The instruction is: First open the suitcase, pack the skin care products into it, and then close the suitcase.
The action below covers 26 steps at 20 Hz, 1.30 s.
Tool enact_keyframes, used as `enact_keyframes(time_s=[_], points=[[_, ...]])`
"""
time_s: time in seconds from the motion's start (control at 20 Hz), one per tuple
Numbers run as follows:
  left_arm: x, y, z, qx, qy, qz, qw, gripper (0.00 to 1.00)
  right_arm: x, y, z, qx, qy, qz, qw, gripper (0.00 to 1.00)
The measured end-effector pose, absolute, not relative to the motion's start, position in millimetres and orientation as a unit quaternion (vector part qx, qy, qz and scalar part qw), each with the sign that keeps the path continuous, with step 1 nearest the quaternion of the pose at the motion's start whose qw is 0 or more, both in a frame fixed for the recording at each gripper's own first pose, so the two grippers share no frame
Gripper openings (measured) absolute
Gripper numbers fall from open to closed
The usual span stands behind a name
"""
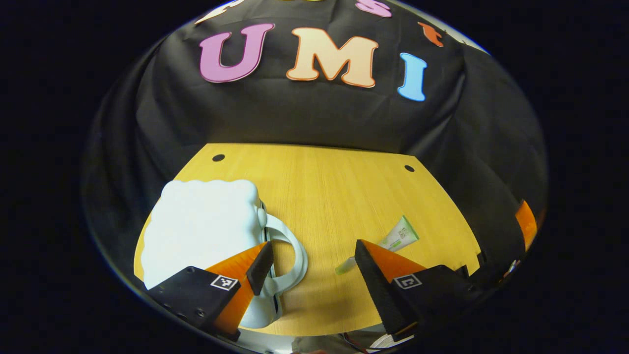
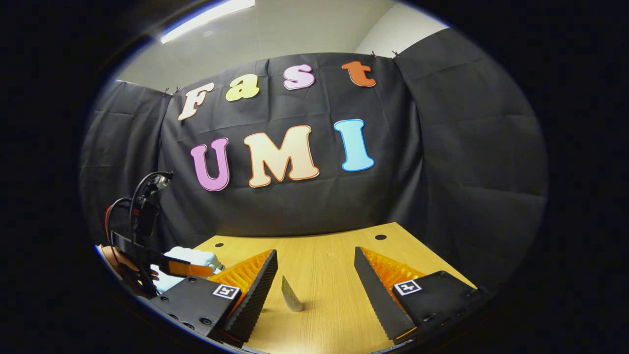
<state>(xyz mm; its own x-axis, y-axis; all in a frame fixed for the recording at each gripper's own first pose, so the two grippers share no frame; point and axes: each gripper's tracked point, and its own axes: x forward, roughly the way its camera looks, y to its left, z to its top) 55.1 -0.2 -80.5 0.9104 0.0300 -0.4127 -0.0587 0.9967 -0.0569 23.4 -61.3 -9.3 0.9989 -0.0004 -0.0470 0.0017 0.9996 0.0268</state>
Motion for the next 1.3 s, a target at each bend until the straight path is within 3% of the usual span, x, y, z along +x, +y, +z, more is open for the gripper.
enact_keyframes(time_s=[0.55, 0.9, 1.2, 1.25, 1.3], points=[[94, 6, -121, -0.101, 0.373, 0.059, 0.92, 0.96, 27, -83, -31, 0.025, 0.057, 0.003, 0.998, 0.98], [115, 16, -145, -0.126, 0.424, 0.092, 0.892, 0.96, 29, -96, -40, 0.029, 0.071, -0.001, 0.997, 0.98], [125, 19, -166, -0.147, 0.458, 0.112, 0.869, 0.73, 34, -100, -45, 0.032, 0.08, -0.005, 0.996, 0.98], [126, 20, -169, -0.147, 0.461, 0.115, 0.867, 0.75, 34, -101, -45, 0.033, 0.081, -0.006, 0.996, 0.98], [127, 22, -172, -0.143, 0.466, 0.119, 0.865, 0.68, 34, -102, -44, 0.034, 0.081, -0.008, 0.996, 0.98]])
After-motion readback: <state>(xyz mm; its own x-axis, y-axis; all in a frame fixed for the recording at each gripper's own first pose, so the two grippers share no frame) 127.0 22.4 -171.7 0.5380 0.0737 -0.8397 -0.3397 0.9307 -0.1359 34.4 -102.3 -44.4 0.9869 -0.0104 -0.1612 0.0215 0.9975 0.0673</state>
